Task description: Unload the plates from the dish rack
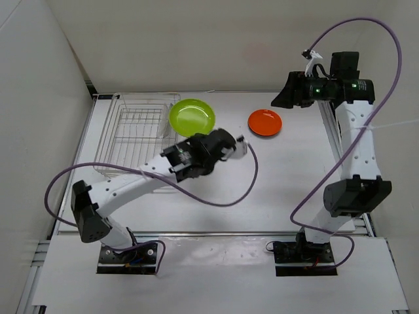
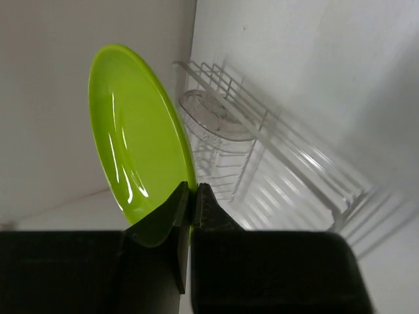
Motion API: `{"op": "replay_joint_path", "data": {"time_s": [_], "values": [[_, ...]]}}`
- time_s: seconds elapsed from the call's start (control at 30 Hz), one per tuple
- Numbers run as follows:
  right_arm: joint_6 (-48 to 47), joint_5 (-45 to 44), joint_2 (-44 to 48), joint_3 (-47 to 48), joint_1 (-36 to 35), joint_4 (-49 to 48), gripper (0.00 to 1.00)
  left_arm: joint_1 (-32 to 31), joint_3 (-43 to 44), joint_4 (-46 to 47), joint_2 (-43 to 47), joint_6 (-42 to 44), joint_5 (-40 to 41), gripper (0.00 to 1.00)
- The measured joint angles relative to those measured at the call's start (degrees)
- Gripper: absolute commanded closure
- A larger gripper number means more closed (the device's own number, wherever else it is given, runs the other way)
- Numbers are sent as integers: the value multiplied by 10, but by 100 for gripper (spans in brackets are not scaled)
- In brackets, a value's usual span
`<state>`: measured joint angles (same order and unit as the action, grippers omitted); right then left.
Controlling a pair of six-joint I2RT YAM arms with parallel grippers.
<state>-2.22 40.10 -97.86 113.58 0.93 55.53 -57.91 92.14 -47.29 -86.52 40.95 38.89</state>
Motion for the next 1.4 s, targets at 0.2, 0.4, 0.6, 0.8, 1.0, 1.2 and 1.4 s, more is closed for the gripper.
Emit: {"op": "replay_joint_path", "data": {"time_s": [0.2,0.4,0.6,0.8,1.0,1.2,1.4], "values": [[-33,34,83,5,-38,31,21,-122,-134,116,-11,225,138,89],[-52,24,135,-50,-107,31,20,-219,-108,197,-27,308,182,89],[-57,14,134,-70,-120,30,23,-246,-65,222,-69,316,196,89],[-60,4,136,-94,-123,24,59,-247,-49,219,-90,315,202,89],[-55,5,140,-105,-123,14,94,-247,-43,216,-94,310,205,89],[-32,-1,167,-125,-119,-24,100,-235,-29,206,-112,289,209,45],[5,-57,182,-162,-119,-58,100,-219,-5,165,-117,255,206,0]]}}
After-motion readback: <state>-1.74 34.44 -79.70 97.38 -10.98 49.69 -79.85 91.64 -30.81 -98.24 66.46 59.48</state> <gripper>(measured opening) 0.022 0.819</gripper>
